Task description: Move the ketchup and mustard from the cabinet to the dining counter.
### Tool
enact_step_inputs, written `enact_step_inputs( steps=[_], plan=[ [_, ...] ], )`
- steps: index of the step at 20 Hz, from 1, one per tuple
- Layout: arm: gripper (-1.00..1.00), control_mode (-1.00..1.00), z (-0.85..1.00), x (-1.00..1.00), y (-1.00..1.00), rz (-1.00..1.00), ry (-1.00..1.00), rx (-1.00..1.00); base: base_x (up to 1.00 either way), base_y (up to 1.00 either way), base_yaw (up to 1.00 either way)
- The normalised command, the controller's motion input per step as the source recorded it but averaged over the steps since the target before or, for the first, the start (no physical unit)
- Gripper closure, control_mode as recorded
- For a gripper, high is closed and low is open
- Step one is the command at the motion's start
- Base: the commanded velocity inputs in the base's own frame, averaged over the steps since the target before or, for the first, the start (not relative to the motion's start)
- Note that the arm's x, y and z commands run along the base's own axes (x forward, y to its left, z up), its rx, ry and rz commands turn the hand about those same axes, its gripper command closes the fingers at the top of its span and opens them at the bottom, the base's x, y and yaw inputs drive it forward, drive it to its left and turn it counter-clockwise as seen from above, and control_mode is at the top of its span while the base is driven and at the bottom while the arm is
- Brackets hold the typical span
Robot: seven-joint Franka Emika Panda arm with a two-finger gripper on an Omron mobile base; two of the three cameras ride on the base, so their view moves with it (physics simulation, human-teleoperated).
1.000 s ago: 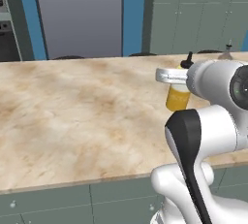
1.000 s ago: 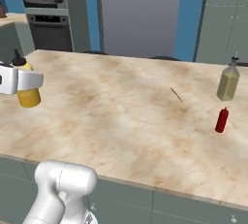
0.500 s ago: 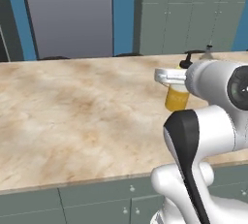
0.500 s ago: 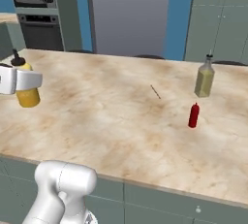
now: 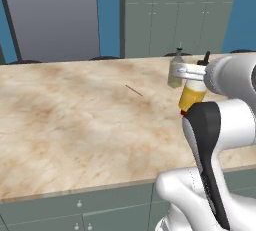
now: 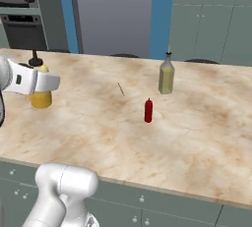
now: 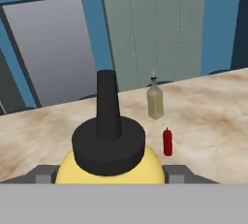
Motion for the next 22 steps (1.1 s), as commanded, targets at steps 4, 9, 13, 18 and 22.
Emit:
enact_step_inputs(
  steps=[4,9,13,18,22],
  plan=[
    [1.0,-1.0,-0.11,0.76,-0.19,-0.05,0.02,0.1,0.0,0.0,0.0],
    [1.0,-1.0,-0.34,1.0,0.08,-0.06,0.01,0.0,0.0,0.0,0.0],
    [1.0,-1.0,-0.69,1.0,0.2,-0.15,0.01,-0.01,0.0,0.0,0.0],
    [1.0,-1.0,-0.96,1.0,0.02,-0.15,0.08,-0.01,0.0,0.0,0.0],
    [1.0,-1.0,-0.98,0.99,0.0,-0.08,0.08,0.0,0.0,0.0,0.0]
  ],
)
